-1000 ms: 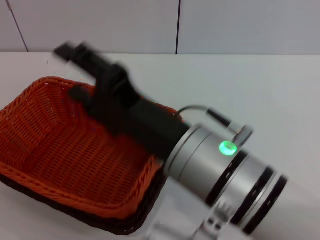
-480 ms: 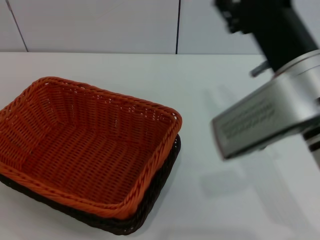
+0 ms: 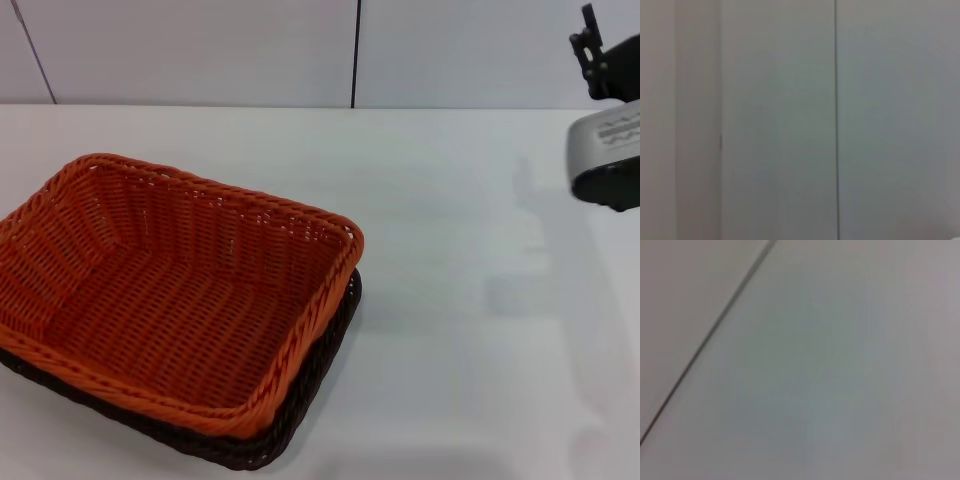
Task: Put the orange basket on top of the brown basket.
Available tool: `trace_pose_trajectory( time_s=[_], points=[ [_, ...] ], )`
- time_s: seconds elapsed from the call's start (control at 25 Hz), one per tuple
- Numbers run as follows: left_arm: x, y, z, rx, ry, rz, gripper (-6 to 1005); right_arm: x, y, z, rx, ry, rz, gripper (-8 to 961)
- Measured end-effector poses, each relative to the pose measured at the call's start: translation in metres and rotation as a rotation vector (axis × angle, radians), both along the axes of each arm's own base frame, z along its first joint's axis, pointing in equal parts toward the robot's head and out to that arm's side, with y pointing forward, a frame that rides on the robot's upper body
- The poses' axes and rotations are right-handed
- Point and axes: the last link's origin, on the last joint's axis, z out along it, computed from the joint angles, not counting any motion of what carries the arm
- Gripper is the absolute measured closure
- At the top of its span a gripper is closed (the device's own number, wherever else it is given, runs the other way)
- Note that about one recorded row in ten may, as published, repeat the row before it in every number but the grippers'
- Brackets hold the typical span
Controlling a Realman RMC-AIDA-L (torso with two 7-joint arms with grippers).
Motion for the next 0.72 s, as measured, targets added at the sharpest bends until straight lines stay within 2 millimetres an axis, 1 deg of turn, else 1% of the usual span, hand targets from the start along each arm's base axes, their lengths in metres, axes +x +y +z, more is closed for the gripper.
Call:
trace_pose_trajectory(
  time_s=[0.08, 0.12, 0.24, 0.28, 0.32, 0.36, 0.4, 0.44, 0.52, 0.56, 0.64, 0.68, 0.72],
  points=[
    [-0.002, 0.0, 0.001, 0.005, -0.003, 0.007, 335, 0.01, 0.005, -0.002, -0.009, 0.052, -0.013, 220],
    [-0.005, 0.0, 0.004, 0.012, -0.002, 0.022, 335, 0.02, 0.011, -0.004, -0.015, 0.093, -0.027, 220],
    [-0.006, -0.001, 0.005, 0.02, -0.003, 0.03, 336, 0.026, 0.015, -0.005, -0.019, 0.141, -0.032, 220],
    [-0.006, -0.001, 0.005, 0.02, -0.003, 0.03, 336, 0.029, 0.017, -0.004, -0.015, 0.172, -0.033, 220],
    [-0.006, -0.001, 0.006, 0.021, -0.003, 0.031, 336, 0.034, 0.017, -0.002, 0.0, 0.254, -0.024, 220],
    [-0.006, -0.001, 0.005, 0.023, -0.004, 0.031, 336, 0.034, 0.017, -0.002, 0.0, 0.254, -0.024, 220],
    [-0.006, -0.002, 0.005, 0.024, -0.005, 0.03, 336, 0.04, 0.014, 0.001, 0.006, 0.353, 0.005, 220],
    [-0.006, -0.002, 0.005, 0.024, -0.005, 0.03, 336, 0.04, 0.014, 0.001, 0.006, 0.353, 0.005, 220],
    [-0.005, -0.005, 0.004, 0.039, -0.023, 0.02, 336, 0.048, 0.005, -0.003, -0.033, 0.45, 0.085, 220],
    [-0.005, -0.006, 0.003, 0.042, -0.035, 0.015, 336, 0.048, 0.005, -0.003, -0.033, 0.45, 0.085, 220],
    [-0.006, -0.007, 0.003, 0.046, -0.048, 0.009, 336, 0.053, -0.003, -0.006, -0.048, 0.449, 0.141, 220],
    [-0.007, -0.009, 0.002, 0.048, -0.067, 0.005, 336, 0.056, -0.007, -0.007, -0.052, 0.443, 0.167, 220],
    [-0.008, -0.01, 0.001, 0.04, -0.07, 0.004, 336, 0.064, -0.016, -0.012, -0.058, 0.442, 0.195, 220]
  ],
)
